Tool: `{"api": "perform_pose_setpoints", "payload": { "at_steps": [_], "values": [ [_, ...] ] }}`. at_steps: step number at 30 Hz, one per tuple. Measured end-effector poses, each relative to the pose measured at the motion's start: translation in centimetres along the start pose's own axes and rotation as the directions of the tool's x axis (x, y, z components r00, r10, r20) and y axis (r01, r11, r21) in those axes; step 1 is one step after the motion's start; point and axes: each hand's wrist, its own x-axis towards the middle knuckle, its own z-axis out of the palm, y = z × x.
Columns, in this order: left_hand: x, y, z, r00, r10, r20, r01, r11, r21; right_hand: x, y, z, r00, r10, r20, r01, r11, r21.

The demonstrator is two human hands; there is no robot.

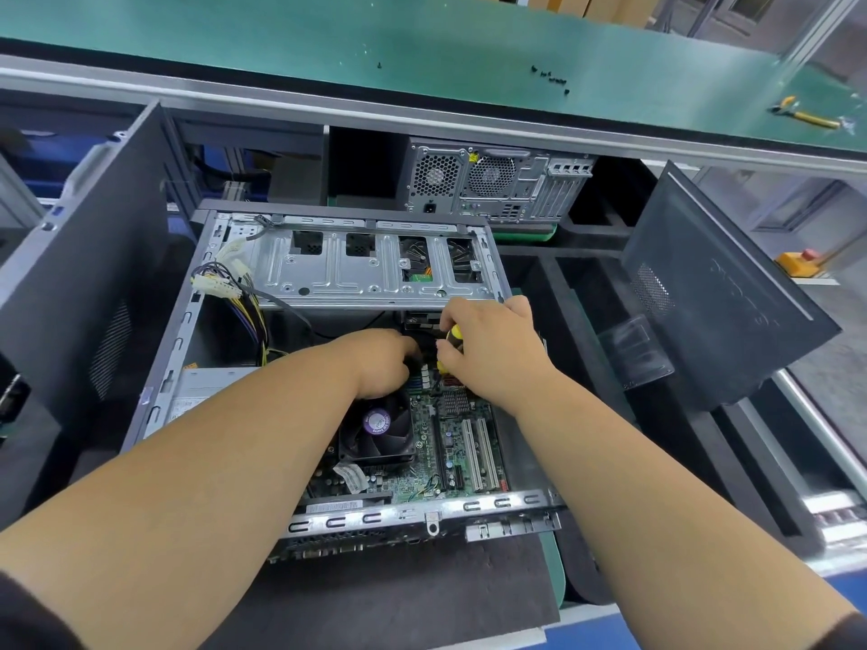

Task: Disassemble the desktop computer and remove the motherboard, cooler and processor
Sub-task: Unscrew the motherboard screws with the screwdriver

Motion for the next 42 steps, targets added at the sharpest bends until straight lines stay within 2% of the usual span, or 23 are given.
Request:
{"api": "perform_pose_setpoints", "payload": {
  "at_steps": [2,7,15,21,27,33,39,42],
  "values": [
    [0.0,0.0,0.0,1.0,-0.008,0.006,0.008,1.0,-0.002,-0.1,0.0,-0.2,1.0,0.0,-0.002,0.0,1.0,0.022],
    [0.0,0.1,0.0,1.0,0.001,0.01,0.0,1.0,-0.014,-0.1,-0.4,-0.1,1.0,0.017,-0.005,-0.017,0.993,-0.114],
    [0.2,0.5,0.5,0.995,-0.003,0.096,-0.009,0.993,0.117,-0.2,0.0,-0.3,1.0,0.014,-0.024,-0.014,1.0,0.021],
    [0.1,0.8,0.4,0.99,-0.015,0.139,-0.01,0.985,0.174,0.0,-0.3,0.2,0.999,0.036,-0.017,-0.038,0.991,-0.13],
    [-0.2,1.1,0.3,0.99,-0.015,0.141,-0.014,0.979,0.202,-0.2,0.0,-0.2,1.0,-0.009,-0.026,0.009,1.0,0.028],
    [-0.1,1.1,0.3,0.985,-0.027,0.168,-0.009,0.978,0.208,-0.2,-0.2,0.1,1.0,0.01,-0.011,-0.011,0.994,-0.11],
    [0.0,1.2,0.4,0.988,-0.023,0.154,-0.009,0.978,0.208,-0.4,0.0,-0.3,1.0,-0.017,-0.02,0.017,0.999,0.033],
    [0.0,1.0,0.5,0.988,-0.025,0.152,-0.006,0.98,0.199,-0.3,-0.1,-0.2,1.0,-0.009,-0.002,0.009,0.999,-0.038]
  ]
}}
